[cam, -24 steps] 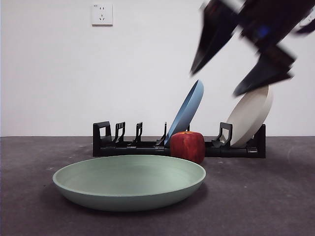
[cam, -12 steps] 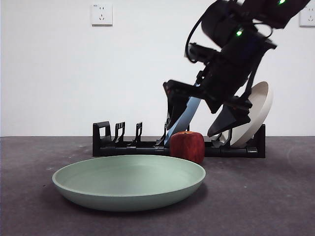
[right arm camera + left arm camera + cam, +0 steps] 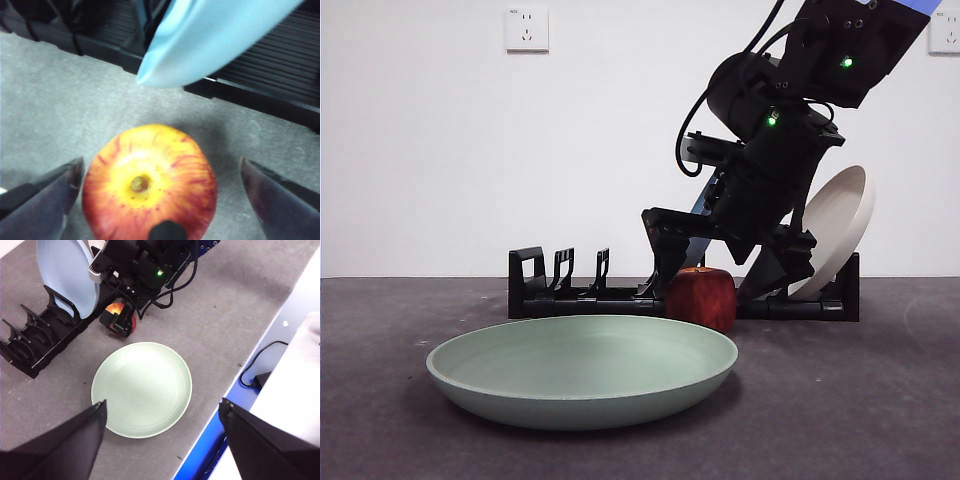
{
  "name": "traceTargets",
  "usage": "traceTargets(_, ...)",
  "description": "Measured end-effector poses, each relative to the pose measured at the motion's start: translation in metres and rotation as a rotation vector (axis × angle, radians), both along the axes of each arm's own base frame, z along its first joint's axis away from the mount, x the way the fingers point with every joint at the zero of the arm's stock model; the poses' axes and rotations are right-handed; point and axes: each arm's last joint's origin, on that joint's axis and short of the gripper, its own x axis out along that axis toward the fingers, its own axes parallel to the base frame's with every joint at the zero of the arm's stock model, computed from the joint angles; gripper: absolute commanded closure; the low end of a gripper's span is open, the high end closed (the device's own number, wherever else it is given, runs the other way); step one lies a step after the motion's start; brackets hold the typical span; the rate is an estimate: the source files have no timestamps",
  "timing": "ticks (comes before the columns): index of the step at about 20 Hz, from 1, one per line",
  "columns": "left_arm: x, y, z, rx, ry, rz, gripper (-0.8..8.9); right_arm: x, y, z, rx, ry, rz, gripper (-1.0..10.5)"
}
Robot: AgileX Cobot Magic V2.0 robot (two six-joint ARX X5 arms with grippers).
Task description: Take the green plate from the plate rack,put the plate on the table,take the apple from the table,put the apple in the plate
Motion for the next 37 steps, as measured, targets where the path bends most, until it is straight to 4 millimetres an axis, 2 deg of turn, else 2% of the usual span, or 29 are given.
traceTargets(2, 0.000, 0.000, 0.000, 0.000, -0.001, 0.000, 4.36, 0.000, -0.001, 0.000, 0.000, 0.002, -0.002, 5.6)
traceTargets(8, 0.000, 0.000, 0.000, 0.001, -0.001, 0.002, 4.36, -0.001, -0.001, -0.001, -0.001, 0.014, 0.002, 9.6)
traceTargets(12, 0.000, 0.000, 0.000, 0.001, -0.002, 0.002, 4.36, -0.007, 0.001, 0.005, -0.010, 0.037, 0.029, 9.6)
traceTargets(13, 0.000, 0.000, 0.000, 0.001, -0.002, 0.002, 4.36, -0.013, 0.004, 0.012, -0.017, 0.033, 0.050, 9.6)
traceTargets(16, 0.000, 0.000, 0.000, 0.001, -0.002, 0.002, 4.36, -0.041, 0.013, 0.060, 0.022, -0.046, 0.126, 9.6)
traceTargets(18, 0.000, 0.000, 0.000, 0.001, -0.002, 0.002, 4.36, -0.061, 0.027, 0.071, 0.021, -0.049, 0.194, 9.6)
traceTargets(21, 0.000, 0.000, 0.000, 0.001, -0.002, 0.002, 4.36, -0.083, 0.053, 0.059, -0.020, 0.014, 0.294, 9.6)
traceTargets(26, 0.000, 0.000, 0.000, 0.001, -0.002, 0.002, 4.36, -0.100, 0.081, 0.038, -0.054, 0.054, 0.381, 9.6)
traceTargets(30, 0.000, 0.000, 0.000, 0.001, -0.002, 0.002, 4.36, -0.101, 0.089, 0.015, -0.107, 0.100, 0.389, 9.6)
traceTargets(35, 0.000, 0.000, 0.000, 0.003, -0.001, 0.002, 4.36, -0.101, 0.091, 0.010, -0.123, 0.104, 0.387, 9.6)
traceTargets(36, 0.000, 0.000, 0.000, 0.004, -0.001, 0.002, 4.36, -0.101, 0.092, 0.010, -0.123, 0.106, 0.387, 9.3)
traceTargets(37, 0.000, 0.000, 0.000, 0.004, -0.001, 0.002, 4.36, -0.101, 0.092, 0.010, -0.125, 0.108, 0.387, 8.6)
